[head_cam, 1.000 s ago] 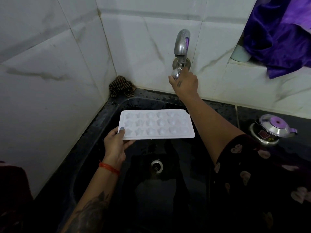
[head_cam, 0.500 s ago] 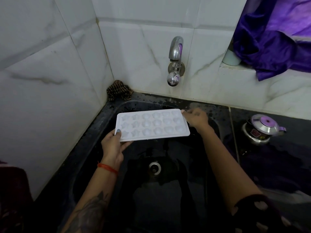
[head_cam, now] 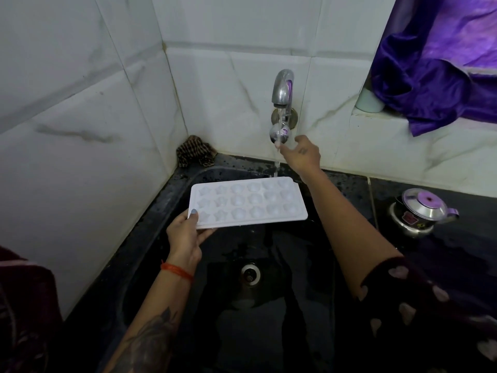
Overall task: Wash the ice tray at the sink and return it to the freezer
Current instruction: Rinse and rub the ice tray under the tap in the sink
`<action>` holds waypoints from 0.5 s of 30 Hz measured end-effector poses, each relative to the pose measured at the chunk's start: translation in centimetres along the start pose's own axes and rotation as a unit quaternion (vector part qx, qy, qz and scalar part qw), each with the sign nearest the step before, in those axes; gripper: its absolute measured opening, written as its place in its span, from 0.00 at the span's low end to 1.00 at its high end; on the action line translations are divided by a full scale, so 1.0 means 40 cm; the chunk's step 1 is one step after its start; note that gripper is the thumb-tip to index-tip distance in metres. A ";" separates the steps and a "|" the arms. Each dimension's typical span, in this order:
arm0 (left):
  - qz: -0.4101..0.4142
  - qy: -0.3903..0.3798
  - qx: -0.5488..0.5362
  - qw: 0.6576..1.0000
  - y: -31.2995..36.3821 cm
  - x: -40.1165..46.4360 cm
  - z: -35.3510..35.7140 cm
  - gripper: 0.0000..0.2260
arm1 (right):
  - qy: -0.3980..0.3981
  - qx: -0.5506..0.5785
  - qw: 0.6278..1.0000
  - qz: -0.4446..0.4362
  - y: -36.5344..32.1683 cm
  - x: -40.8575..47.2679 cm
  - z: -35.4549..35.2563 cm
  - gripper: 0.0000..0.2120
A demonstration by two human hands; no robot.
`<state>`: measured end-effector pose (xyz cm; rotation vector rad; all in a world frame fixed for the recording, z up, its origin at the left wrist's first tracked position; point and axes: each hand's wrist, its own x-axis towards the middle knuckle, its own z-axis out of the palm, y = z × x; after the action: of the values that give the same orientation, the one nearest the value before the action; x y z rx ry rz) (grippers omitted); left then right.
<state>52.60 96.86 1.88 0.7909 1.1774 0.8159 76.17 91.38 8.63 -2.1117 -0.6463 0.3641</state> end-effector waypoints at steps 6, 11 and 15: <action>0.005 0.004 0.007 1.000 0.010 0.008 0.010 0.11 | 0.024 -0.036 0.996 -0.073 -0.046 0.063 0.036 0.31; 0.004 0.006 0.006 1.000 0.013 0.021 0.013 0.12 | 0.045 -0.090 0.984 -0.146 -0.021 0.075 0.044 0.29; 0.005 0.003 0.004 1.000 0.010 0.018 0.015 0.12 | 0.040 -0.081 0.984 -0.155 -0.015 0.086 0.043 0.25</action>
<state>53.28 97.64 2.02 0.8027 1.1839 0.8223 77.97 94.77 8.04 -2.1216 -0.9693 0.0537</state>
